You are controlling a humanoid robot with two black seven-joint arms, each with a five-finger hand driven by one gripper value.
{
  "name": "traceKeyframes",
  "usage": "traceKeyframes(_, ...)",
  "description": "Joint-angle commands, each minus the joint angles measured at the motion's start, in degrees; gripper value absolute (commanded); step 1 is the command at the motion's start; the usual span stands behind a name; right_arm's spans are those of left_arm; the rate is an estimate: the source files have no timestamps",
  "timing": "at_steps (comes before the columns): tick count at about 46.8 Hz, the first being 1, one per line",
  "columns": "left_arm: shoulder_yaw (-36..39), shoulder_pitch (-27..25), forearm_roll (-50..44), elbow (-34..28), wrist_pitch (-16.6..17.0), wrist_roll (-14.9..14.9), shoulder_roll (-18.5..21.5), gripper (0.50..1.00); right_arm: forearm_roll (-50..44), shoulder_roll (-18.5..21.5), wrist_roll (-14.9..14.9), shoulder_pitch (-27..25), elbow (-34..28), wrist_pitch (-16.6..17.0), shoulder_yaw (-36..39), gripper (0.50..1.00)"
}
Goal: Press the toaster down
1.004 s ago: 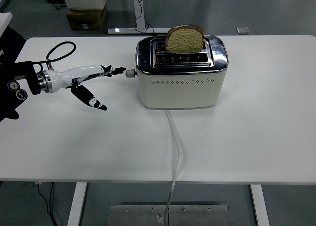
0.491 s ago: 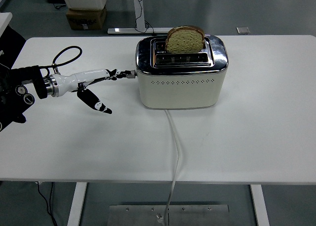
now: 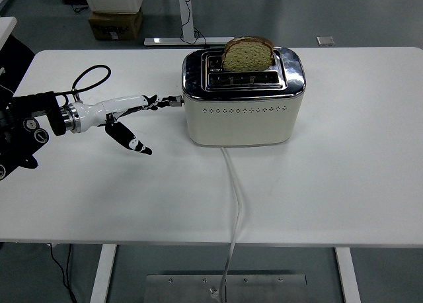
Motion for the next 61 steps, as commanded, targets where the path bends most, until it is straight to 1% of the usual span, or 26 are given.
traceKeyframes(1,0.0,0.04,-0.02,0.09,0.02,-0.01,-0.18,1.0,0.0,0.0,0.0,0.0,0.0,0.0,-0.01,0.998)
traceKeyframes(14,0.0,0.22,-0.11,0.18,0.02,-0.01,-0.35,1.0,0.0,0.0,-0.09,0.0,0.0,0.0,-0.01,0.998)
traceKeyframes(31,0.0,1.71,-0.11,2.11,0.02,-0.01,-1.59,1.0,0.09,0.0,0.0,0.0,0.0,0.0,0.08,0.998)
traceKeyframes(61,0.0,1.8,-0.37,3.87,0.19,-0.09,-2.2,1.0,0.0,0.0,0.0,0.0,0.0,0.0,-0.01,0.998)
